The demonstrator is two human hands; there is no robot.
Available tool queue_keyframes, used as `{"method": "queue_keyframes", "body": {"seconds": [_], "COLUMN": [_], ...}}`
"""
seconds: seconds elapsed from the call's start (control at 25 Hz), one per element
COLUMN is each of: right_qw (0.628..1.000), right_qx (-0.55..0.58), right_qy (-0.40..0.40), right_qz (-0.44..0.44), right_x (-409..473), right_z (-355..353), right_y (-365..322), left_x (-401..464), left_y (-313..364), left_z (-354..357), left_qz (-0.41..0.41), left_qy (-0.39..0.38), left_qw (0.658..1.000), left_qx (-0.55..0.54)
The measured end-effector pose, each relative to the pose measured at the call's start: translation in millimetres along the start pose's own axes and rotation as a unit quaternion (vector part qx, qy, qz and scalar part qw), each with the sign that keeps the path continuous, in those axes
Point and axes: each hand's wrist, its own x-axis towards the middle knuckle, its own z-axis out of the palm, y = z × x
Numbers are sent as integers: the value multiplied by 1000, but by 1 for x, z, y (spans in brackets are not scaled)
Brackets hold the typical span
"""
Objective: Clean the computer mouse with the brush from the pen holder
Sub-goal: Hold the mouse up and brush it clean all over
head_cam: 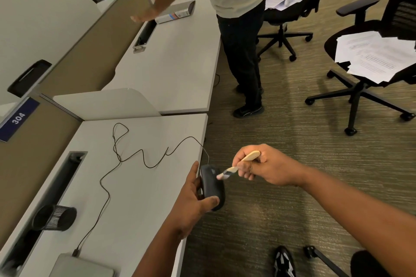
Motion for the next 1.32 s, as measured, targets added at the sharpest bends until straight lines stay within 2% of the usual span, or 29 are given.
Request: {"method": "queue_keyframes", "body": {"seconds": [0.08,0.12,0.28,0.44,0.64,0.72,0.84,0.92,1.0,1.08,1.16,1.2,1.28,1.32], "right_qw": [998,998,999,996,1000,996,981,986,989,982,967,965,979,988], "right_qx": [62,58,-40,89,4,80,188,150,80,111,225,247,193,134], "right_qy": [-18,-30,-19,-21,18,31,7,41,109,148,112,81,58,72], "right_qz": [-7,-1,18,0,7,0,41,64,60,47,38,38,45,41], "right_x": [0,0,-1,-1,1,1,1,5,9,9,8,8,9,10], "right_z": [3,5,-1,5,0,0,5,7,8,8,7,8,11,13], "right_y": [0,2,8,7,8,7,7,11,14,15,11,9,7,7], "left_x": [0,0,-1,2,2,2,5,5,4,3,4,4,5,5], "left_y": [2,3,3,4,-1,-1,0,0,-2,-3,-3,-2,-2,-3], "left_z": [1,1,-1,0,-4,-4,-2,-3,-5,-5,-3,-2,0,-1], "left_qz": [5,8,8,17,10,9,15,17,18,20,19,19,19,17], "left_qy": [-4,-7,-4,-10,-12,-18,-20,-18,-22,-33,-37,-37,-36,-35], "left_qw": [1000,1000,1000,1000,1000,1000,1000,1000,999,999,999,999,999,999], "left_qx": [2,1,5,20,-7,-16,-18,-17,-28,-34,-31,-32,-34,-37]}}
